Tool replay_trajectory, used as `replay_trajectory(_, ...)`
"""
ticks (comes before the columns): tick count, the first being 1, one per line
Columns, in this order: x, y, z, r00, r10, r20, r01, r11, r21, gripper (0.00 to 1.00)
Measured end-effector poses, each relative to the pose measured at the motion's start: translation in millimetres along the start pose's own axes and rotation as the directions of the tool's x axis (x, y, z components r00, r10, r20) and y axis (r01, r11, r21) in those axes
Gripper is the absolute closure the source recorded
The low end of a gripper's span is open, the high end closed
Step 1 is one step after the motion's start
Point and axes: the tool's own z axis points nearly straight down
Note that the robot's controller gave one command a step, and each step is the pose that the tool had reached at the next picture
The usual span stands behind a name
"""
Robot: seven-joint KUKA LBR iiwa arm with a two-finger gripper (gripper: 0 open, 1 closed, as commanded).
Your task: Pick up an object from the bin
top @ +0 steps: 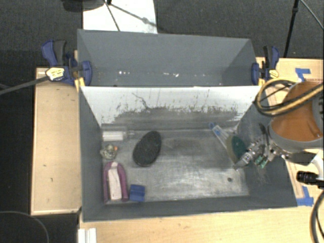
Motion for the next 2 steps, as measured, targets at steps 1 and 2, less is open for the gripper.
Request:
replay_trajectory(1,-0.5,0,-13,1.0,-0.008,-0.001,0.008,1.0,0.001,1.0)
replay_trajectory(2,-1.9,1,-65,1.0,-0.017,0.001,0.017,1.0,-0.001,1.0)
